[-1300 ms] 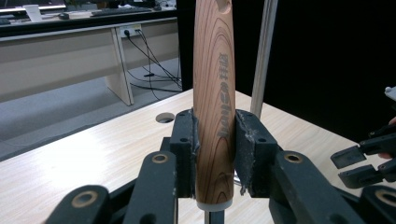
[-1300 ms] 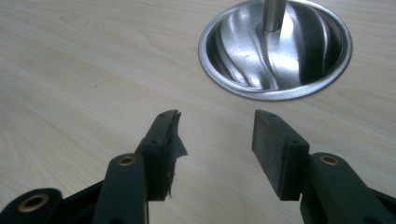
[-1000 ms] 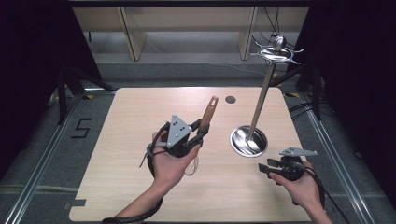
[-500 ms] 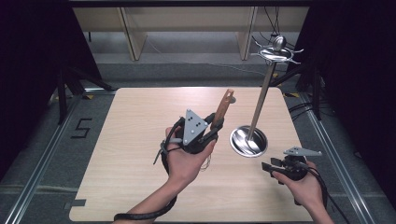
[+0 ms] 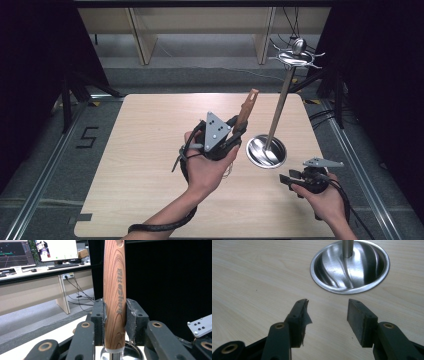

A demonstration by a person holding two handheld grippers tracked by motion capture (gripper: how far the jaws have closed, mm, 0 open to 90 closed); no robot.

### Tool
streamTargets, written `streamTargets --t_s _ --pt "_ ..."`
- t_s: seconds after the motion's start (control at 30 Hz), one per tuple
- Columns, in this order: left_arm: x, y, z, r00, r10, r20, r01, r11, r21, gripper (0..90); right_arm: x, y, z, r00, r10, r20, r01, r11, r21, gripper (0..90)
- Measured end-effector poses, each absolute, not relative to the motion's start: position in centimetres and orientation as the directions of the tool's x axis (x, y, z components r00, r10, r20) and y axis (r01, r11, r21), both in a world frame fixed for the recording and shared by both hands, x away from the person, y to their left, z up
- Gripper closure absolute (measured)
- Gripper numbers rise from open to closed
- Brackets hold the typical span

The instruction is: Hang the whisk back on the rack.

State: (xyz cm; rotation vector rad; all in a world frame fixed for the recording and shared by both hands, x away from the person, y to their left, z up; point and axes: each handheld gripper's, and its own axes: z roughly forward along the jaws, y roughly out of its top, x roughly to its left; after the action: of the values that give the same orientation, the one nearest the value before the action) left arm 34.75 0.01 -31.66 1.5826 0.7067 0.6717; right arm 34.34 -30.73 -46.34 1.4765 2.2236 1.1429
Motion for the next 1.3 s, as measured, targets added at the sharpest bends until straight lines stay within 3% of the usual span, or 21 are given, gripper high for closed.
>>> streamTargets --t_s 0.33,0.37,0.4,0.53,0.73,1.3 --pt "35.0 -0.7 -31.2 0.657 0.753 0.039 0.052 -0.097 0.994 69.8 34.4 -30.9 -46.4 -0.465 0.861 0.208 0.664 0.183 0.725 51.2" --pt "35.0 -0.8 -31.1 0.657 0.753 0.04 0.052 -0.098 0.994 69.8 34.1 -30.4 -46.3 -0.417 0.873 0.252 0.699 0.131 0.703 51.1" --pt "35.1 -0.9 -31.1 0.657 0.752 0.038 0.051 -0.095 0.994 69.8 34.4 -30.9 -46.4 -0.46 0.863 0.209 0.667 0.181 0.722 51.1" --pt "35.3 -1.1 -30.9 0.659 0.751 0.037 0.051 -0.093 0.994 69.8 34.2 -30.9 -46.1 -0.444 0.878 0.179 0.669 0.192 0.718 51.0" --pt "35.4 -1.3 -30.8 0.659 0.751 0.031 0.057 -0.09 0.994 69.8 34.4 -30.9 -46.5 -0.458 0.861 0.222 0.675 0.174 0.717 50.4" --pt "35.9 -2.3 -29.8 0.662 0.749 0.039 0.037 -0.084 0.996 69.8 34.3 -30.9 -46.4 -0.451 0.869 0.203 0.676 0.184 0.713 50.3"
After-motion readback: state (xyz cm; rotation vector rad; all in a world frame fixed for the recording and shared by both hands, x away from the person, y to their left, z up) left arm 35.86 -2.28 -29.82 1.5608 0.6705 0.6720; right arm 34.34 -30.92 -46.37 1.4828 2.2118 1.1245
